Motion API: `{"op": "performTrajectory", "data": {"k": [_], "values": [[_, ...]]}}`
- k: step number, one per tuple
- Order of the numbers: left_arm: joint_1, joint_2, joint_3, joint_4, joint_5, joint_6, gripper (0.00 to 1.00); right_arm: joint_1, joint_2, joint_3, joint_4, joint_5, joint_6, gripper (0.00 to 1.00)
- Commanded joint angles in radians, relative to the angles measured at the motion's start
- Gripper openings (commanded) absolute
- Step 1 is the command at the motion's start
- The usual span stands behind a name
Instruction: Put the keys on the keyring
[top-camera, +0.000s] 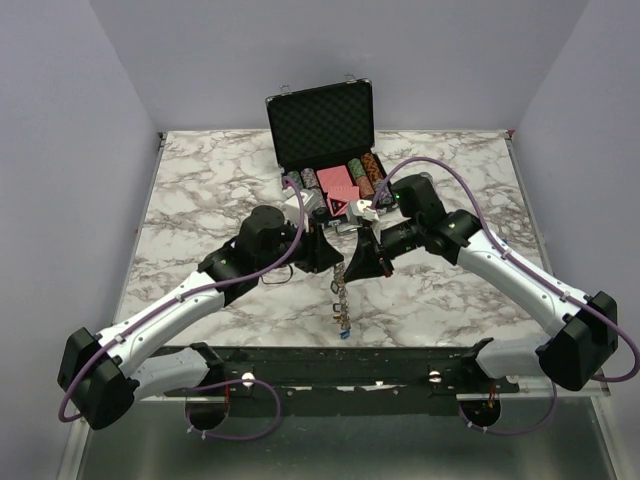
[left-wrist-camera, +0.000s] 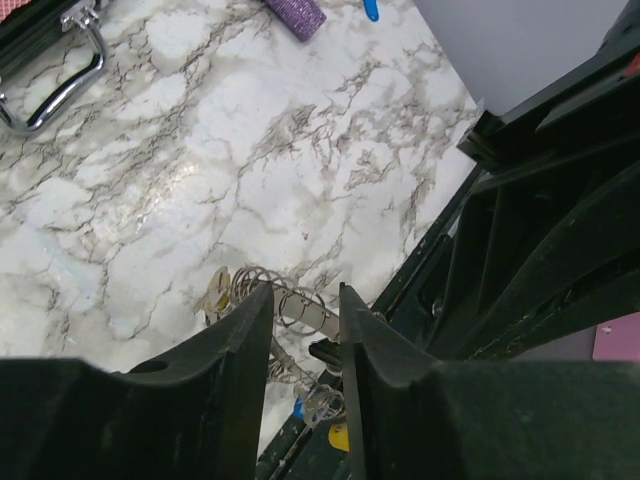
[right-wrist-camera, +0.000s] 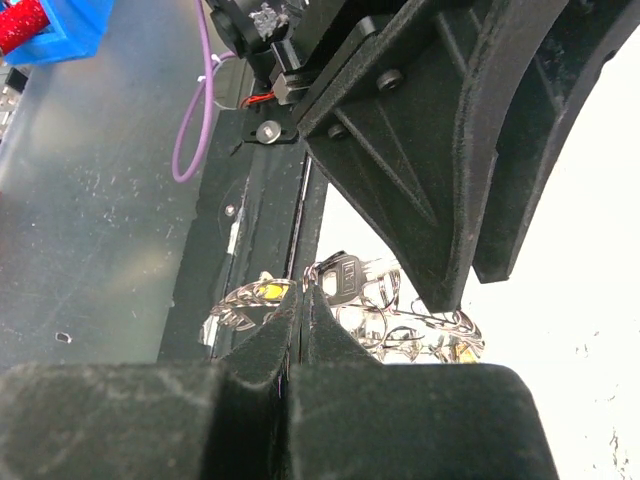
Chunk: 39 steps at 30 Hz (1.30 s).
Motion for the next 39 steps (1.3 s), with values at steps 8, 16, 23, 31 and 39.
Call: {"op": "performTrajectory", "data": {"k": [8, 16, 23, 31, 39], "values": [[-0.008, -0.046, 0.021, -0.139, -0.049, 0.050, 0.39, -0.003, -0.014, 0.017, -0.016, 0.035, -0.027, 0.00], [-0.006, -0.101, -0.021, -0.155, -0.061, 0.027, 0.47, -0.003, -0.019, 0.012, -0.012, 0.059, -0.025, 0.00], [-0.006, -0.184, -0.167, -0.078, -0.099, -0.009, 0.52, -0.004, -0.025, 0.013, -0.006, 0.047, -0.014, 0.00], [-0.006, -0.551, -0.478, 0.406, -0.100, 0.073, 0.83, -0.004, -0.039, 0.012, -0.015, -0.011, -0.056, 0.00], [-0.008, -0.571, -0.571, 0.669, 0.105, 0.229, 0.91, -0.004, -0.054, 0.009, -0.030, -0.060, -0.159, 0.00]]}}
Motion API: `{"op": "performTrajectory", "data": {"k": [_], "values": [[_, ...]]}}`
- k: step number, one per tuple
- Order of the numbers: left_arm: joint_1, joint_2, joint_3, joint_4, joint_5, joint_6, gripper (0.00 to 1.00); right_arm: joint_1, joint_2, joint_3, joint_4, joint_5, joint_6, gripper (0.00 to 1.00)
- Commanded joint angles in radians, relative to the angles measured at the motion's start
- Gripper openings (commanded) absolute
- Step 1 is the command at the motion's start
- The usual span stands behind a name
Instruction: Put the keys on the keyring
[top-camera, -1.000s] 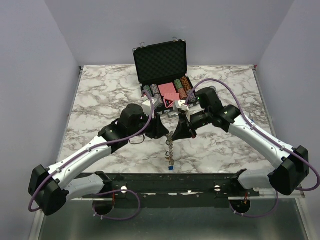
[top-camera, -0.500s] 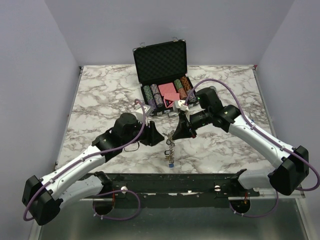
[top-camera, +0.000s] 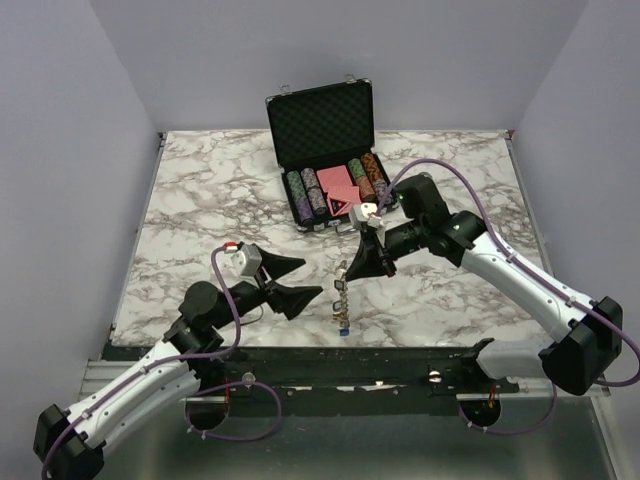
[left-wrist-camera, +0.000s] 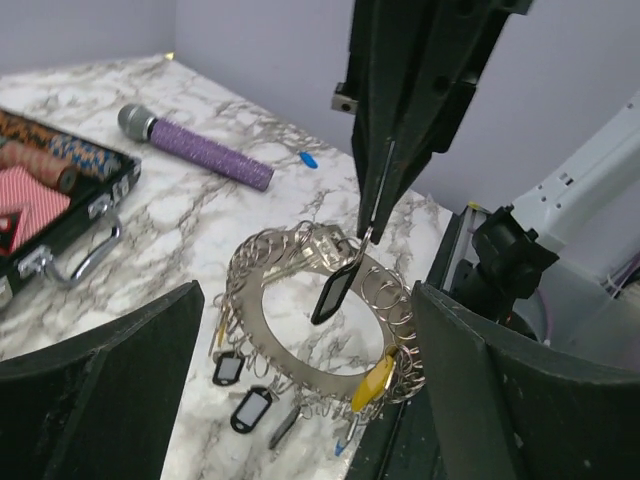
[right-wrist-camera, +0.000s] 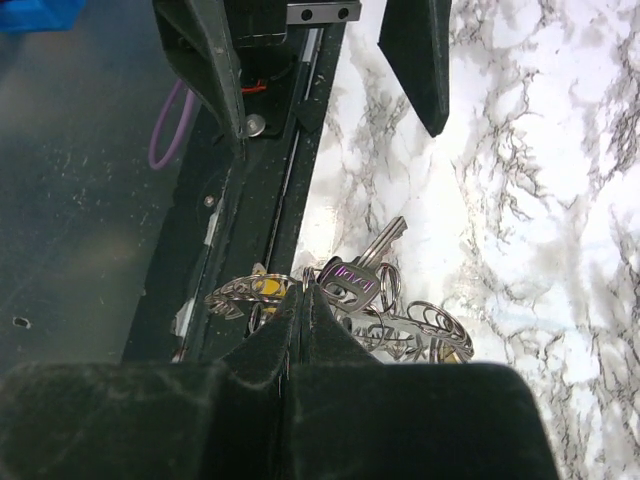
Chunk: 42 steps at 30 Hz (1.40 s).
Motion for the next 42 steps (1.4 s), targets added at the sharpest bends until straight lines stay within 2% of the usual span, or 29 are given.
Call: {"op": "performTrajectory", "data": {"k": [1, 4, 10, 17, 29, 42], "values": [[-0.005, 0.068, 0.014, 0.222, 0.179, 0.158, 0.85, -0.004, -0.030, 0.010, -0.013, -0.084, -0.076, 0.00], [-0.013, 0.136, 0.052, 0.257, 0.243, 0.236, 0.71, -0.004, -0.027, 0.026, -0.038, -0.099, -0.113, 0.00], [-0.040, 0.222, 0.123, 0.227, 0.320, 0.310, 0.65, -0.004, -0.024, 0.038, -0.039, -0.111, -0.124, 0.00], [-0.085, 0.283, 0.168, 0.174, 0.337, 0.345, 0.49, -0.004, -0.019, 0.033, 0.013, -0.105, -0.056, 0.00], [-0.123, 0.329, 0.203, 0.055, 0.246, 0.422, 0.37, -0.004, -0.016, 0.033, 0.020, -0.105, -0.030, 0.00], [-0.125, 0.352, 0.195, 0.064, 0.194, 0.433, 0.34, -0.004, -0.021, 0.027, 0.030, -0.108, -0.020, 0.00]]}}
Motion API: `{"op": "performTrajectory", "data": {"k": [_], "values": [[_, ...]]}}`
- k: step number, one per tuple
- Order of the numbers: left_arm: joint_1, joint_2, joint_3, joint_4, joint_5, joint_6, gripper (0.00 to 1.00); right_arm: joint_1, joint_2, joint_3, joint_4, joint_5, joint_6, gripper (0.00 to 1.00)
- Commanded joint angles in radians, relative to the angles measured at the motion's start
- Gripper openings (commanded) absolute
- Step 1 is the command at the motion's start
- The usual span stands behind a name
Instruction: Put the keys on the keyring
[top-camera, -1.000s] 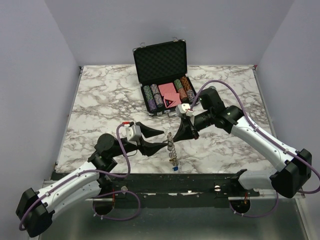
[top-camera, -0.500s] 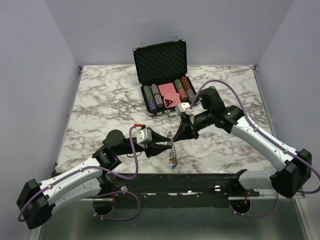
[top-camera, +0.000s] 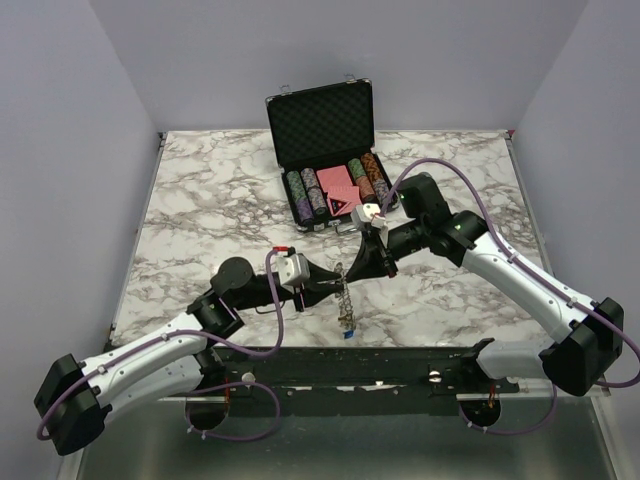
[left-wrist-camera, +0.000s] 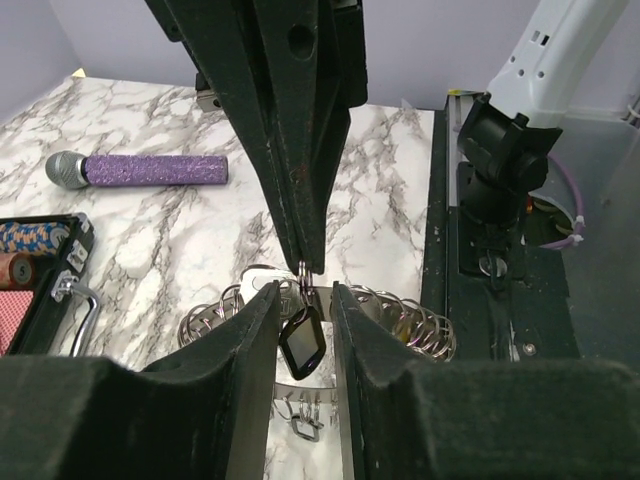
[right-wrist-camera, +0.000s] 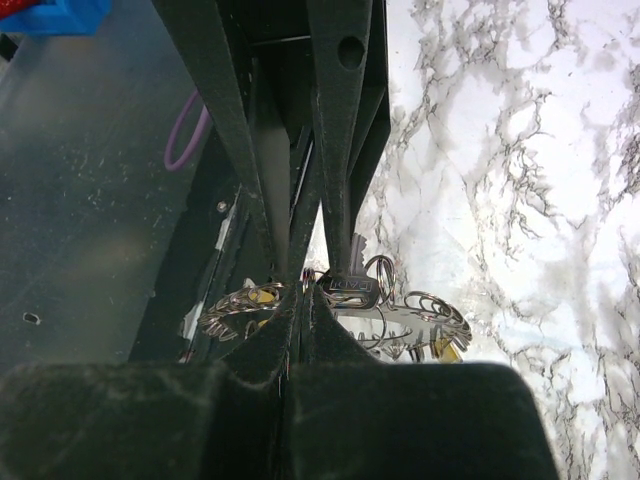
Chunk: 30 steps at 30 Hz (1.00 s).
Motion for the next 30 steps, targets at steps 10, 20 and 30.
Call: {"op": "performTrajectory", "data": {"k": [10, 20, 30], "values": [[-0.007, 0.042, 0.035, -0.020, -0.009, 0.014, 0.21, -0.001, -0.012, 0.023, 0.043, -0.055, 0.020, 0.00], [-0.005, 0.048, 0.081, -0.089, -0.009, -0.022, 0.00, -0.001, -0.014, 0.020, 0.043, -0.042, 0.024, 0.00], [-0.007, 0.063, 0.187, -0.303, 0.005, -0.034, 0.00, -0.001, -0.020, 0.020, 0.008, -0.021, 0.018, 0.00]]}}
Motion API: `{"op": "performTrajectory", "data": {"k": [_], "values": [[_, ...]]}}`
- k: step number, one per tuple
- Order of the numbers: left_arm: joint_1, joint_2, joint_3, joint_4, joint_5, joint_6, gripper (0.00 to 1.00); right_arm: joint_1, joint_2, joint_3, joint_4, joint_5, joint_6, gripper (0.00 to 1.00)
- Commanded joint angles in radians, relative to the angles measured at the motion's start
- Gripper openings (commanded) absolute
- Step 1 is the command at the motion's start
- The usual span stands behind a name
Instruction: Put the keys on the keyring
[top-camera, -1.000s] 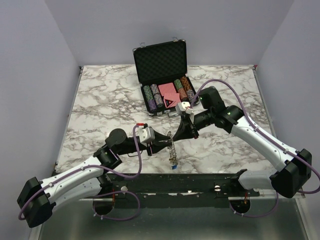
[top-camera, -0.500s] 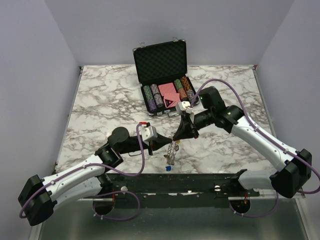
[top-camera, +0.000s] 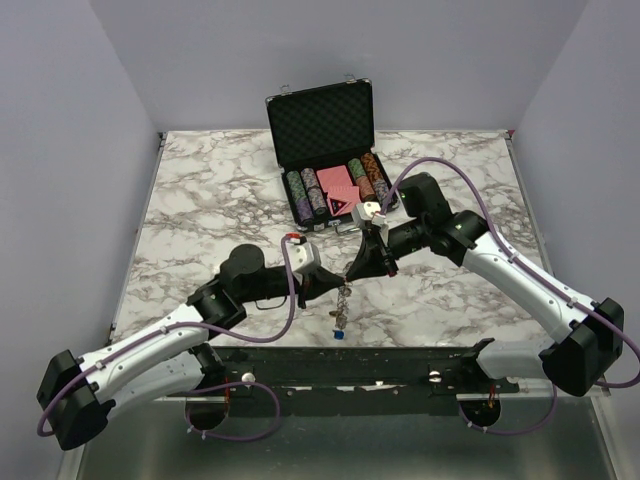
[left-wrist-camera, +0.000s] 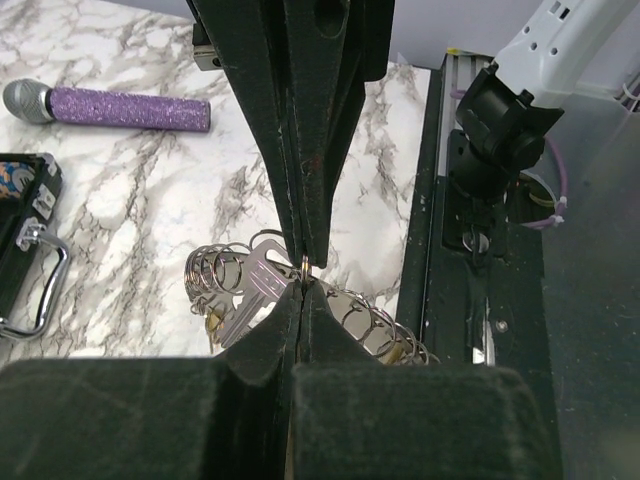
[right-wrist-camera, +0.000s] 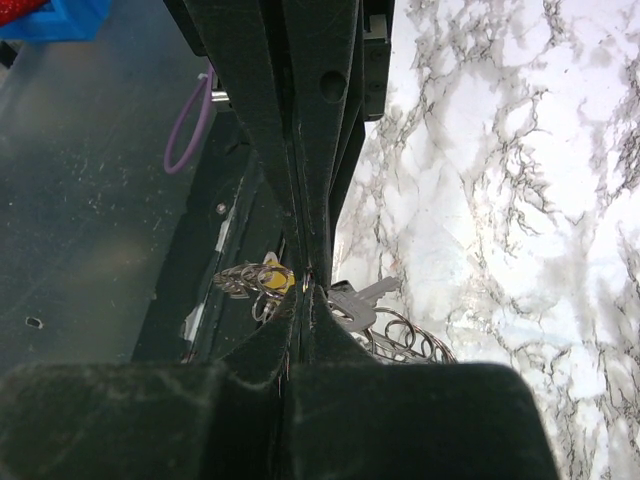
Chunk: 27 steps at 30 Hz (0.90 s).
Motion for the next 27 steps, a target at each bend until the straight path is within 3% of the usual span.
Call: {"op": "performTrajectory", "data": {"k": [1, 13, 27], "values": [[-0.007, 0.021, 0.106, -0.145, 0.008, -0.006, 0.00, 0.002, -0.018, 0.023, -0.009, -0.013, -0.005, 0.01], [-0.008, 0.101, 0.274, -0.433, -0.060, -0.012, 0.00, 0.008, 0.053, 0.122, -0.151, 0.047, -0.068, 0.06], [-0.014, 0.127, 0.337, -0.495, -0.112, -0.010, 0.00, 0.042, 0.085, 0.126, -0.131, 0.078, -0.034, 0.13]]}}
